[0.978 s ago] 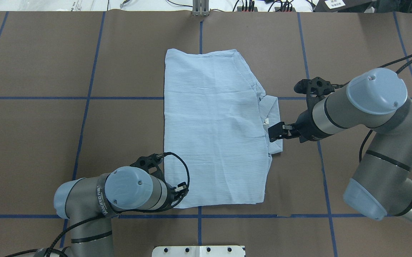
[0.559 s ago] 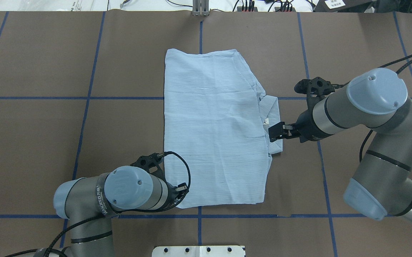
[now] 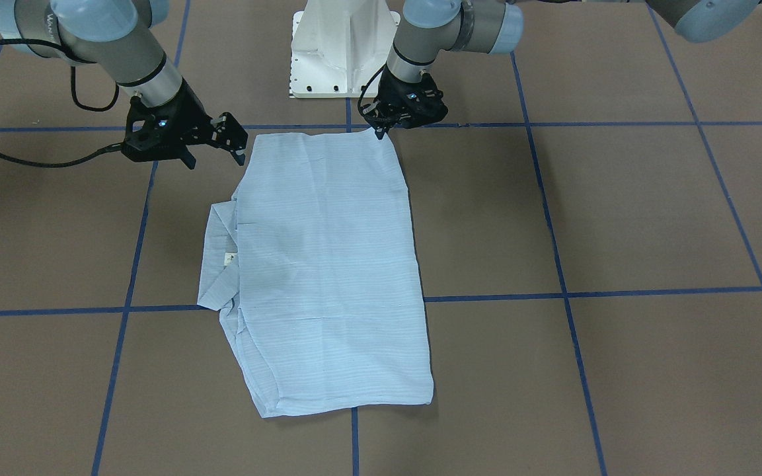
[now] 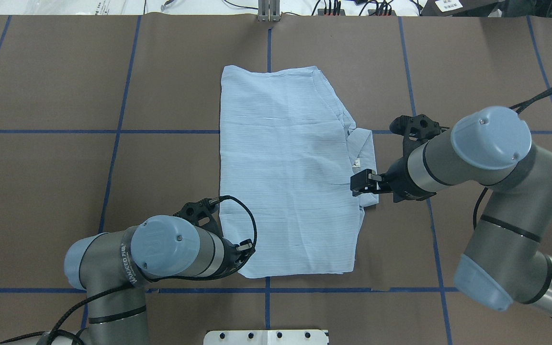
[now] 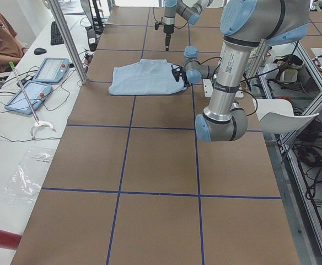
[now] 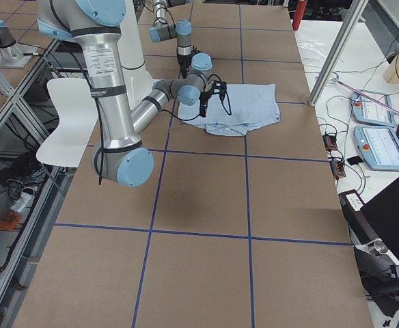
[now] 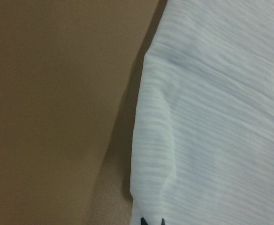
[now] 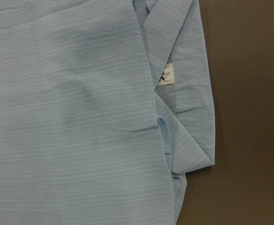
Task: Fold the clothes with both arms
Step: 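Reposition the right gripper beside the left gripper at the near edge and grasp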
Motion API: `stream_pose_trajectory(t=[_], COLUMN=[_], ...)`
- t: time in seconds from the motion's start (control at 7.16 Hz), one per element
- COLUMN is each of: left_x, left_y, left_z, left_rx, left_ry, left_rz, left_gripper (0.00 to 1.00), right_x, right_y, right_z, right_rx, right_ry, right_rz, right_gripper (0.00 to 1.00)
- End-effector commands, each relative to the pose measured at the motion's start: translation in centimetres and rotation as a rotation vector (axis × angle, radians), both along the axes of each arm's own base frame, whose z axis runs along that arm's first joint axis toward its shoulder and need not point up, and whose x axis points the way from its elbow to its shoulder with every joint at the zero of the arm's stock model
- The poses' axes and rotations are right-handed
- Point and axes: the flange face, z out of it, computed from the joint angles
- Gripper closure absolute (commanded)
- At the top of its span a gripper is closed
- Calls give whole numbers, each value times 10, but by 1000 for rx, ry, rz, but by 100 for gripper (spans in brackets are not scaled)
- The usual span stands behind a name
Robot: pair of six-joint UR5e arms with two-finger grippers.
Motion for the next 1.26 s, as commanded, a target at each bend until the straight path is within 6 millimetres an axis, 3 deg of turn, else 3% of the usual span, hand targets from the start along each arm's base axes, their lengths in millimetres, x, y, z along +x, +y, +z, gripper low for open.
stream_pose_trajectory(t=[0.0,0.42,0.56,0.7,0.84,1.12], left_x=[-1,-1,-1,-1,-1,-1], left_y=[0,0,0,0,1,1], left_z=[-1,-1,-1,-1,-1,-2], left_rx=[0,1,0,1,4,5], left_ry=[3,4,4,4,4,7], left_rz=[1,1,1,1,4,7], left_gripper=[100,100,100,100,100,100], right_x=[-49,-108,-118,-124,-133,-136], right_y=[48,110,115,123,122,120], right_z=[-9,-14,-26,-22,-9,-2], right_rx=[-120,-294,-288,-287,-291,-290], right_ry=[9,138,160,177,208,218], right_rz=[144,249,250,239,242,247], right_gripper=[0,0,0,0,0,0])
